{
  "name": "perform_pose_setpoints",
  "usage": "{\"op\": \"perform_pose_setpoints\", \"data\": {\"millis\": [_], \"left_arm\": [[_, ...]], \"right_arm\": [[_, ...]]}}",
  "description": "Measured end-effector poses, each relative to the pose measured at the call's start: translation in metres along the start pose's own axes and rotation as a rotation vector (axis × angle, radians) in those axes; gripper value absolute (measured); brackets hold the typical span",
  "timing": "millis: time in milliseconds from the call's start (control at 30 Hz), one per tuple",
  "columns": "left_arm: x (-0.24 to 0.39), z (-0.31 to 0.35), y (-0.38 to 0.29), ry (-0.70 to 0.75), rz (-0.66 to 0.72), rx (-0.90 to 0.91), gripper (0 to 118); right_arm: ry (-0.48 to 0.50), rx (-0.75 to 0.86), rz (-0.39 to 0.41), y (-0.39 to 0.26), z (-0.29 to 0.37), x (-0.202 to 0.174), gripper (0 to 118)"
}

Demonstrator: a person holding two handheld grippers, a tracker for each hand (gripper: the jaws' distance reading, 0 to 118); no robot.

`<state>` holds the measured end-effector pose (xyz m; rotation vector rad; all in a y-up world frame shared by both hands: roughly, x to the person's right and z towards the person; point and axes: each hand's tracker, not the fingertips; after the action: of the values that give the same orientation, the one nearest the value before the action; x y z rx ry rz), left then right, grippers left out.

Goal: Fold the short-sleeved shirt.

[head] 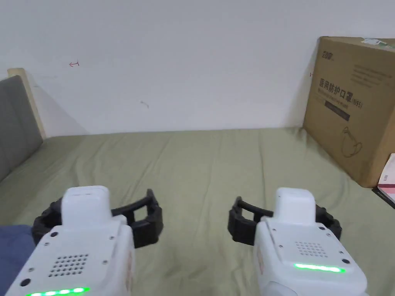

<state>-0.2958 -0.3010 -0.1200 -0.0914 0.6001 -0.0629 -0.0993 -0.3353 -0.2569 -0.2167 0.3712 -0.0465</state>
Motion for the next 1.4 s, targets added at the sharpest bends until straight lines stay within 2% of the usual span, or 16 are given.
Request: {"op": "perform_pose_setpoints", "data": {"millis": [33,133,333,400,433,467,500,533,567,600,900,1033,1233,1400], "left_arm": [[-0.001,0.001,-0.004,-0.018,0.029,-0.006,118],[-0.003,-0.001,-0.004,-0.05,0.101,-0.05,118],[-0.006,-0.001,0.007,-0.022,0.075,-0.028,116],[-0.005,0.001,0.008,-0.036,0.079,-0.039,102],[-0.005,0.001,0.007,-0.045,0.076,-0.037,85],[-0.003,0.001,0.005,-0.046,0.068,-0.036,54],[0.0,0.001,0.004,-0.027,0.048,-0.045,35],[0.002,0.0,0.002,-0.01,0.021,-0.046,20],[0.004,0.0,0.0,-0.002,0.016,-0.044,6],[0.005,0.001,-0.001,0.005,0.016,-0.041,2],[0.002,-0.002,0.004,-0.047,0.051,-0.046,0],[0.004,-0.001,0.004,-0.04,0.036,-0.044,0],[-0.008,-0.002,0.007,-0.031,0.076,-0.057,0],[-0.042,0.01,0.011,0.06,0.103,-0.047,0]], "right_arm": [[-0.022,0.007,0.026,-0.002,0.003,0.003,117],[-0.045,0.076,0.039,0.005,0.011,0.003,117],[-0.062,0.123,0.108,0.026,0.024,-0.006,117],[-0.06,0.128,0.126,0.026,0.023,-0.006,116],[-0.054,0.132,0.132,0.026,0.024,-0.005,113],[-0.046,0.132,0.139,0.025,0.025,-0.005,98],[-0.036,0.133,0.143,0.025,0.023,-0.005,72],[-0.03,0.129,0.144,0.024,0.022,-0.005,31],[-0.036,0.117,0.14,0.025,0.02,-0.005,9],[-0.057,0.115,0.13,0.023,0.02,-0.003,8],[-0.01,0.1,0.101,0.029,0.021,0.008,1],[-0.015,0.103,0.133,0.029,0.022,0.003,1],[0.034,0.093,0.144,0.035,0.02,-0.009,1],[0.165,0.074,0.122,0.039,0.015,-0.038,1]]}}
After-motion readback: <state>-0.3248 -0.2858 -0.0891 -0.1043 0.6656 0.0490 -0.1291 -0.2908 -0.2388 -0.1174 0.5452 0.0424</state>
